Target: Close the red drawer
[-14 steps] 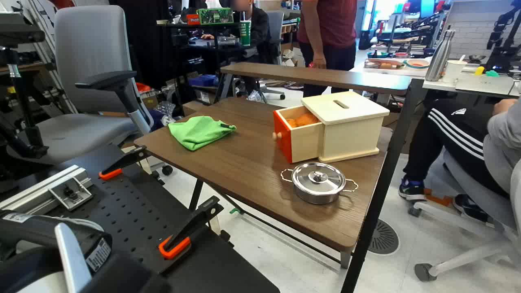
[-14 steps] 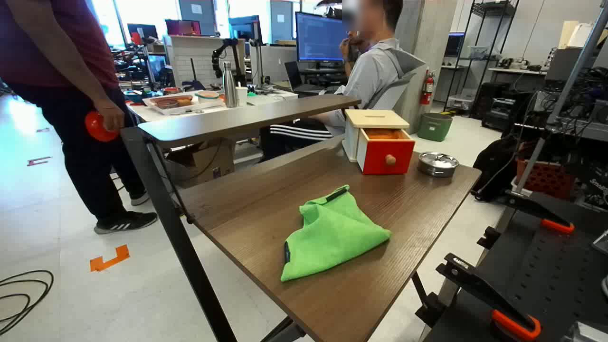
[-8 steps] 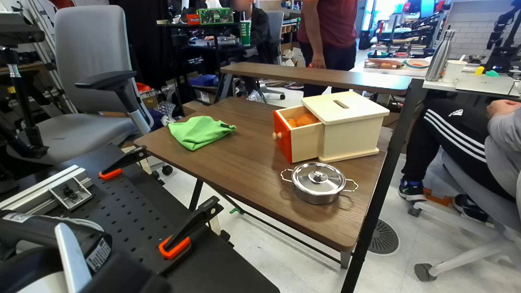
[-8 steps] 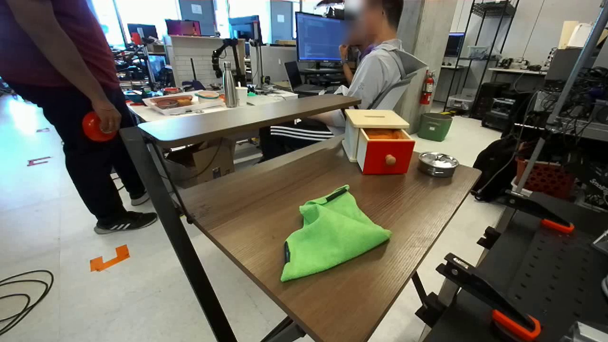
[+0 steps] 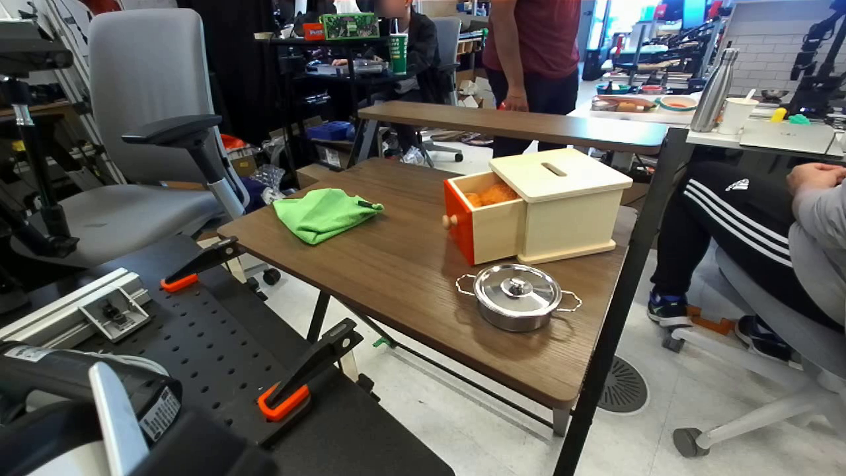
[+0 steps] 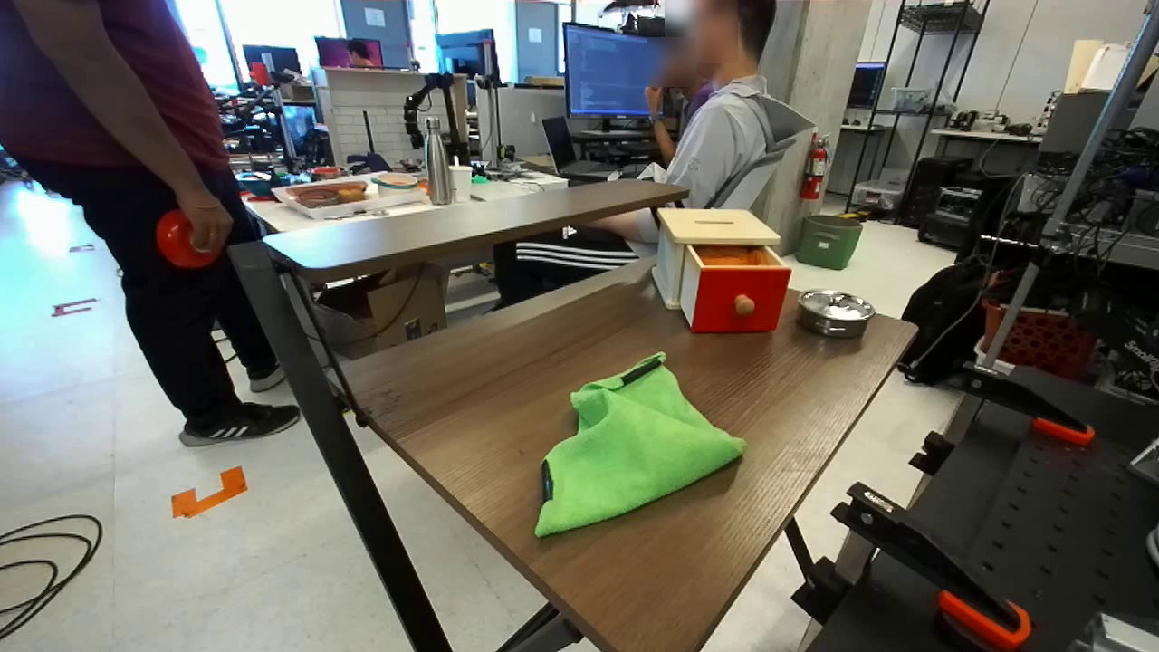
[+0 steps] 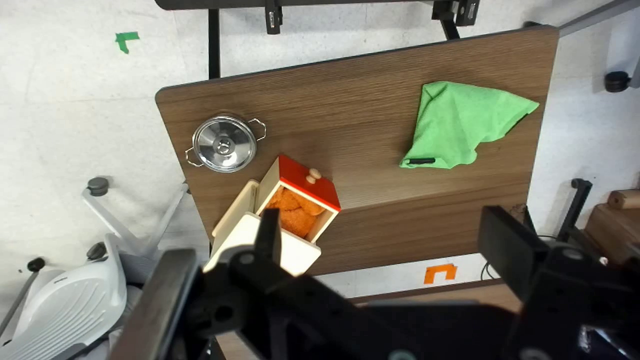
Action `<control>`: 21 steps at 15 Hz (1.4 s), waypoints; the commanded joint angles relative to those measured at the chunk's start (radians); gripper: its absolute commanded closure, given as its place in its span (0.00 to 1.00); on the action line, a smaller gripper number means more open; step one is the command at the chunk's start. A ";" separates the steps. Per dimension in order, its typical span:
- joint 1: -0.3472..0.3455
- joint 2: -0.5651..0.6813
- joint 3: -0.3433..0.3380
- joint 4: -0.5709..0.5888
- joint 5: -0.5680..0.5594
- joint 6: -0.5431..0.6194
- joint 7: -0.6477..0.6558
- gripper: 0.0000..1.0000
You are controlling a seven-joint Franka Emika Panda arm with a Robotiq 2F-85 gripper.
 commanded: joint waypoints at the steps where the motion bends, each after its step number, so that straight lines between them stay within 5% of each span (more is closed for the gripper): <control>1: -0.004 0.001 0.003 0.002 0.003 -0.002 -0.002 0.00; 11: -0.144 0.165 0.235 -0.222 -0.018 0.540 0.604 0.00; 17: -0.217 0.381 0.323 -0.212 -0.061 0.615 0.819 0.00; 21: -0.201 0.536 0.296 -0.164 -0.086 0.649 0.882 0.00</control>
